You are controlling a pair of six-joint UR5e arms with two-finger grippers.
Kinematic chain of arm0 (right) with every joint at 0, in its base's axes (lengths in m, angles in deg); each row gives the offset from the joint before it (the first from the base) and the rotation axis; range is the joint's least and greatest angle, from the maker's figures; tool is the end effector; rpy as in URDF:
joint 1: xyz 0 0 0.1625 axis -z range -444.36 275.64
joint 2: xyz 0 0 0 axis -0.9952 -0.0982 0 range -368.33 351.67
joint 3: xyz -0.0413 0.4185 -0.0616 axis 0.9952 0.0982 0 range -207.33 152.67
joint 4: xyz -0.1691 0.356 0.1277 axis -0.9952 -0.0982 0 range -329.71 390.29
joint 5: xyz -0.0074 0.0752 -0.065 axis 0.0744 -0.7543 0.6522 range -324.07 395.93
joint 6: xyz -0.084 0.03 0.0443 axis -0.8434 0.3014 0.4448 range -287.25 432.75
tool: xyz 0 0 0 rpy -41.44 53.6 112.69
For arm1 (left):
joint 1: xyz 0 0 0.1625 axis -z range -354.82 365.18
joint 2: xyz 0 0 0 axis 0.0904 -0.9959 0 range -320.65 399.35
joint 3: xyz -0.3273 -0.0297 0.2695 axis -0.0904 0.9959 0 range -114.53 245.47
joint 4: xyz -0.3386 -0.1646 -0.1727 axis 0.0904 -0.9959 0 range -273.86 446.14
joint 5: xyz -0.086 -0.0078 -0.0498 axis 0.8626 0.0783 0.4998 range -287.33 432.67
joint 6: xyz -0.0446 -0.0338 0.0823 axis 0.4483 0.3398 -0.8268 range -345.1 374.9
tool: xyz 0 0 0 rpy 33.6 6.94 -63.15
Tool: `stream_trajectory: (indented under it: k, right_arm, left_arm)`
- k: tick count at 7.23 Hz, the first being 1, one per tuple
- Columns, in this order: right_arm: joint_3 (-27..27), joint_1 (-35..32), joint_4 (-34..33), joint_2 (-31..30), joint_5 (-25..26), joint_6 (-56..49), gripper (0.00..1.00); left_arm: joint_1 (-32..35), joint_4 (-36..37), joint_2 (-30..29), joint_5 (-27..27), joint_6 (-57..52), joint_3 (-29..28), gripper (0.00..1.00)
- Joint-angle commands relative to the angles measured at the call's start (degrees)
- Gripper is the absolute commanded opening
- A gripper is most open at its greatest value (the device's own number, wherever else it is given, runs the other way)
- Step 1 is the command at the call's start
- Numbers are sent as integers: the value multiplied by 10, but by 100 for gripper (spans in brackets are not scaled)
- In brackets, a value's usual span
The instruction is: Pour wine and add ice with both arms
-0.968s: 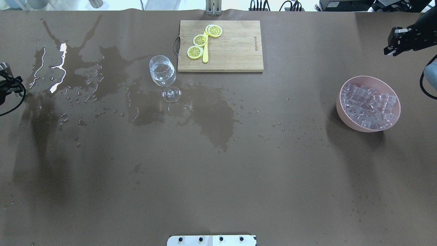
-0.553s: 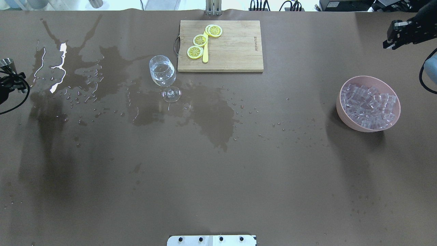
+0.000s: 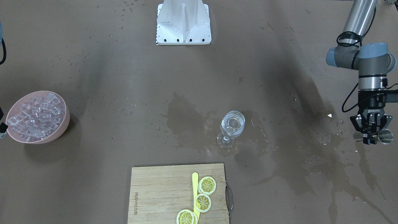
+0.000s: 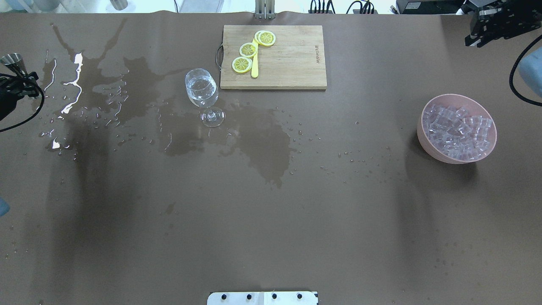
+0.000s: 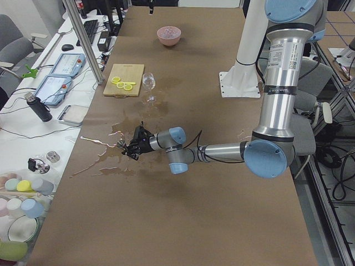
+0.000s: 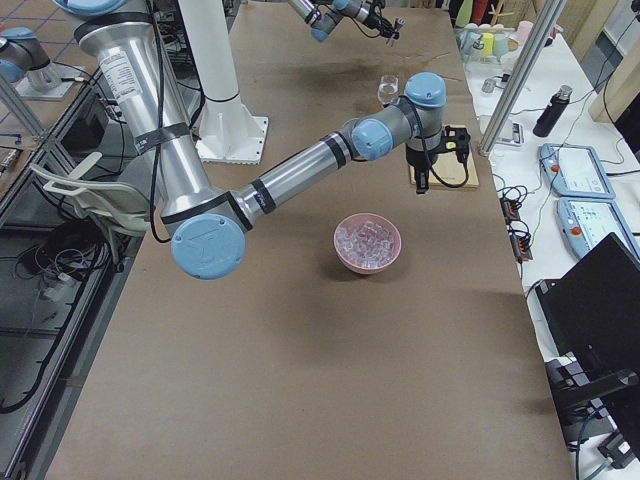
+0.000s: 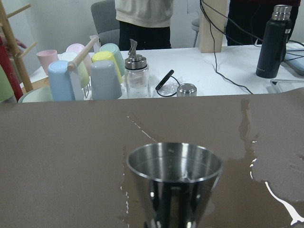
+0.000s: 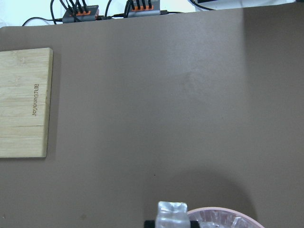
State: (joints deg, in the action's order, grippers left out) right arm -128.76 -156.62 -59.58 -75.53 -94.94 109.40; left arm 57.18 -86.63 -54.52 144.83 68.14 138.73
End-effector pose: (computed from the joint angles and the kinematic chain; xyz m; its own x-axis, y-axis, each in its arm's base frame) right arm -0.1222 -0.6054 0.3396 0.6377 0.0022 0.7703 -0.1609 0.9783 0.1304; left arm 0.1999 -0.5218 0.6129 0.7244 -0.0019 -0.6894 0.6162 0.4501 0.6463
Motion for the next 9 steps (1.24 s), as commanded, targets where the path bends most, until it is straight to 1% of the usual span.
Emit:
stream_trajectory:
  k: [1,2,3,4,5,6,7,8,9]
  right_arm:
    - [0,15,-4,15,20,-25,0]
    - [5,9,-5,11,19,-66,0]
    - [4,1,-5,8,19,-70,0]
    - [6,1,-6,8,19,-70,0]
    - [-1,4,-31,20,21,-70,0]
    - [-8,4,-41,27,22,-70,0]
    - [-8,6,-45,43,23,-69,0]
    - [-8,11,-58,60,32,-68,0]
    - [-10,25,-58,77,41,-62,0]
  left_arm:
    - [4,17,11,-46,-1,42,21]
    - [4,85,30,-67,-1,114,21]
    - [4,174,67,-66,-1,213,22]
    - [4,236,78,-66,-1,276,22]
    - [-8,262,70,-68,-2,287,22]
    - [-37,291,32,-69,-47,287,22]
    - [-57,338,-20,-71,-79,285,22]
    - [-95,414,-77,-117,-82,287,22]
    - [-125,474,-120,-152,-84,291,22]
